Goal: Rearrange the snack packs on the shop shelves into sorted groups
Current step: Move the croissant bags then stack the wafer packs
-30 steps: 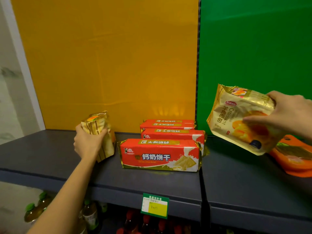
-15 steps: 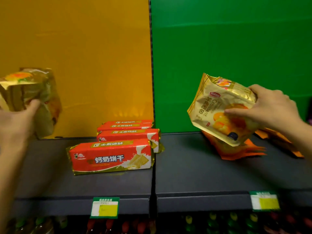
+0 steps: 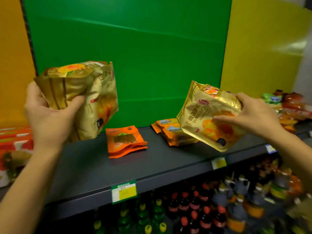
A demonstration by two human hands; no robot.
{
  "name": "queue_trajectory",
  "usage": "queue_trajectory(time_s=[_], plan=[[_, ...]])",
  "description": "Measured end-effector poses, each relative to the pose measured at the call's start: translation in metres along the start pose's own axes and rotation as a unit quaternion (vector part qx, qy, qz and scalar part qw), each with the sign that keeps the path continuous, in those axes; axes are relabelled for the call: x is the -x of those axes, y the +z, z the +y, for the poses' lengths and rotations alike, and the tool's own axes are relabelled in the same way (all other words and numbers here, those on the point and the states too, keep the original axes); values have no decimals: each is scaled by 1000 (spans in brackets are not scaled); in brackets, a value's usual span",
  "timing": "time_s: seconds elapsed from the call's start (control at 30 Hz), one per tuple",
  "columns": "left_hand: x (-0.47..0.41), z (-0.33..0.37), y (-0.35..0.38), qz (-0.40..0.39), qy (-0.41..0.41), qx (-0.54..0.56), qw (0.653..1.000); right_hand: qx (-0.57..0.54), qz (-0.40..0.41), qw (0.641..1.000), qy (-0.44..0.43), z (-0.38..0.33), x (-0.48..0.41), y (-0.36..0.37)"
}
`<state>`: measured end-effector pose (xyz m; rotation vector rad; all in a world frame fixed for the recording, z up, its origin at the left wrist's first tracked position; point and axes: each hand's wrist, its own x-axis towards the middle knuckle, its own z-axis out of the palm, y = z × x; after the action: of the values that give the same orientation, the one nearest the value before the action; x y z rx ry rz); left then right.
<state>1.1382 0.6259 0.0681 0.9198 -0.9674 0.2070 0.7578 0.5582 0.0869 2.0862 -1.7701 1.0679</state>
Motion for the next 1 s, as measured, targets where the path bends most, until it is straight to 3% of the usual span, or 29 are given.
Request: queue_trajectory(time_s=[0.17,0.43,1.0], plan=[[70,24,99,-89,14,81,993,81,21,996,15,88,10,-27],[164,48,242,-168,-48,169,970,108,44,991,64,209,14,-71],[269,79,505,-194,-95,225,950,179,29,973,141,429,-56,-96]])
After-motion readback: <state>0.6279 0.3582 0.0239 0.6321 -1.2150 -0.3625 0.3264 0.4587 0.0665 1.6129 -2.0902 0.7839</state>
